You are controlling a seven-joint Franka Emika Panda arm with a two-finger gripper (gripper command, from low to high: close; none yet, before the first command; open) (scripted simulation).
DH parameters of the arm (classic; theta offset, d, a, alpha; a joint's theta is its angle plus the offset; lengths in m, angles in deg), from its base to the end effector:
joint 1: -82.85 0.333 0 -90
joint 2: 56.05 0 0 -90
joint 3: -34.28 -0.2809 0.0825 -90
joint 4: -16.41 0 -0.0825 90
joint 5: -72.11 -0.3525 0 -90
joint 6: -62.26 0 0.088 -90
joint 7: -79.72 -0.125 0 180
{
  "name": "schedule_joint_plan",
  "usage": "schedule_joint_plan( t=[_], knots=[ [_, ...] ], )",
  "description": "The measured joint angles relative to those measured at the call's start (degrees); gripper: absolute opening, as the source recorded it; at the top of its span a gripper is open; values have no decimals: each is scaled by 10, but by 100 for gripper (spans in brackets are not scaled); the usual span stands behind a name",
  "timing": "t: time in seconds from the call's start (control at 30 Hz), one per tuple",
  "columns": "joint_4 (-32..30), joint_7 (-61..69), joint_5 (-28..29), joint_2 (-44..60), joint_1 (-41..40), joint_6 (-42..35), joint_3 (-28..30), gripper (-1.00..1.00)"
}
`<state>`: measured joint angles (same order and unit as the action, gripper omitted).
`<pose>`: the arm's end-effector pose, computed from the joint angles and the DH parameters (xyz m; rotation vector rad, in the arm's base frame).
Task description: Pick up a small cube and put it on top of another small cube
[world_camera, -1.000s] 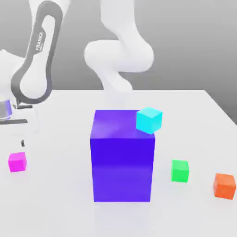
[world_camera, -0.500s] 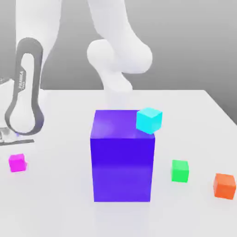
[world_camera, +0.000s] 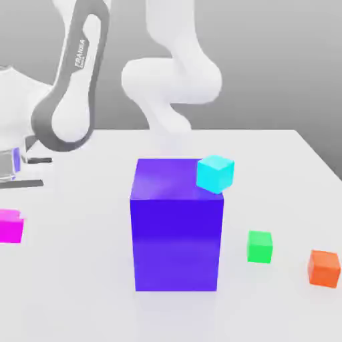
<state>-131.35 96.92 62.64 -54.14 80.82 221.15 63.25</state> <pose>0.3801 -0.2371 0.2408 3.0547 -0.6011 0.2718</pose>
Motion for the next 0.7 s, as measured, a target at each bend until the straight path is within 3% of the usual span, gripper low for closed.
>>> schedule_joint_plan(
  t=[0.3,0.63,0.7],
  knots=[
    [-40,-269,74,-82,175,-31,-133,-100],
    [-146,-543,82,-152,323,-60,-348,-100],
    [-180,-561,68,-155,332,-55,-356,-100]
  ],
)
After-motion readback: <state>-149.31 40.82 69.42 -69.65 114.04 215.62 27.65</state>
